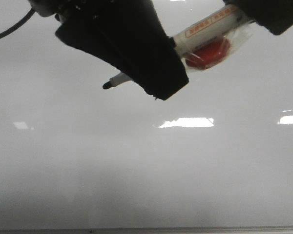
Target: Write number 7 on whiteboard
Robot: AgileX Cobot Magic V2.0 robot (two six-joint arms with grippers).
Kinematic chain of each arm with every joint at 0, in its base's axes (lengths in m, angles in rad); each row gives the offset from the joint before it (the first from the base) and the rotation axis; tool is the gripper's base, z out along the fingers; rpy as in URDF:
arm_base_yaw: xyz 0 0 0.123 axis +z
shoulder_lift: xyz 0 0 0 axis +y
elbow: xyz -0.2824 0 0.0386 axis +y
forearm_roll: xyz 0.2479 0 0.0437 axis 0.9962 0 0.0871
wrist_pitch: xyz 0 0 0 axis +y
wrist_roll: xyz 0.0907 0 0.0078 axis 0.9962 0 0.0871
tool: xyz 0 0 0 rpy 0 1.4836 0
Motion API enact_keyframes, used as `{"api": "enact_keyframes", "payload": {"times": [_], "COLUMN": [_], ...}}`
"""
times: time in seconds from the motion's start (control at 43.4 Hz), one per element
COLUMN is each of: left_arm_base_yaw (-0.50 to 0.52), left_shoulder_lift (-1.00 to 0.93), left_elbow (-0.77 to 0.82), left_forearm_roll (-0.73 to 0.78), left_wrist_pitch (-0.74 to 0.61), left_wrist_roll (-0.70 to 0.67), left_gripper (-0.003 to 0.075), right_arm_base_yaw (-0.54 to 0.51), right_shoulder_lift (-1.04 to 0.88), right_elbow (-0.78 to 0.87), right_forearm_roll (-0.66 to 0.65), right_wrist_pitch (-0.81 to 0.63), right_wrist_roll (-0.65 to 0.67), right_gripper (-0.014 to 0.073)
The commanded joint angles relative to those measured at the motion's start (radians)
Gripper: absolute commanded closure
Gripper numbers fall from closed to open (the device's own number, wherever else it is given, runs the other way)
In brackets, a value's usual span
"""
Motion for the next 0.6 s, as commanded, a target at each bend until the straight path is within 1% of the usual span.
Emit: {"api": "enact_keyframes", "payload": {"times": [0.0,0.046,0.092,0.115,0.161,0.276,0.322,0.369,0.461,0.576], "left_arm_base_yaw": [-0.009,-0.009,-0.009,-0.009,-0.009,-0.009,-0.009,-0.006,0.015,0.063], "left_shoulder_lift": [-0.027,-0.027,-0.027,-0.027,-0.027,-0.027,-0.027,-0.029,-0.040,-0.067], "left_elbow": [-0.036,-0.036,-0.036,-0.036,-0.036,-0.036,-0.036,-0.036,-0.037,-0.038], "left_forearm_roll": [-0.043,-0.043,-0.043,-0.043,-0.043,-0.043,-0.041,-0.023,0.041,0.158], "left_wrist_pitch": [-0.034,-0.034,-0.034,-0.034,-0.034,-0.034,-0.031,-0.023,0.010,0.037], "left_wrist_roll": [0.001,0.001,0.001,0.001,0.001,0.001,-0.002,-0.014,-0.062,-0.211], "left_gripper": [0.0641,0.0654,0.0664,0.0666,0.0675,0.0681,0.0681,0.0681,0.0681,0.0681], "right_arm_base_yaw": [0.002,0.002,0.002,0.002,0.002,-0.001,-0.002,-0.002,-0.002,-0.002], "right_shoulder_lift": [-0.021,-0.021,-0.021,-0.021,-0.021,-0.021,-0.025,-0.031,-0.057,-0.103], "right_elbow": [-0.033,-0.033,-0.033,-0.033,-0.033,-0.034,-0.041,-0.052,-0.087,-0.122], "right_forearm_roll": [0.054,0.054,0.054,0.054,0.054,0.046,0.019,-0.025,-0.141,-0.295], "right_wrist_pitch": [-0.024,-0.023,-0.019,-0.016,-0.013,-0.013,-0.011,-0.004,-0.001,0.001], "right_wrist_roll": [-0.013,-0.013,-0.013,-0.013,-0.013,-0.013,-0.012,0.003,0.110,0.286], "right_gripper": [0.0552,0.0497,0.0404,0.0378,0.0276,0.0127,0.0099,0.0091,0.0093,0.0093]}}
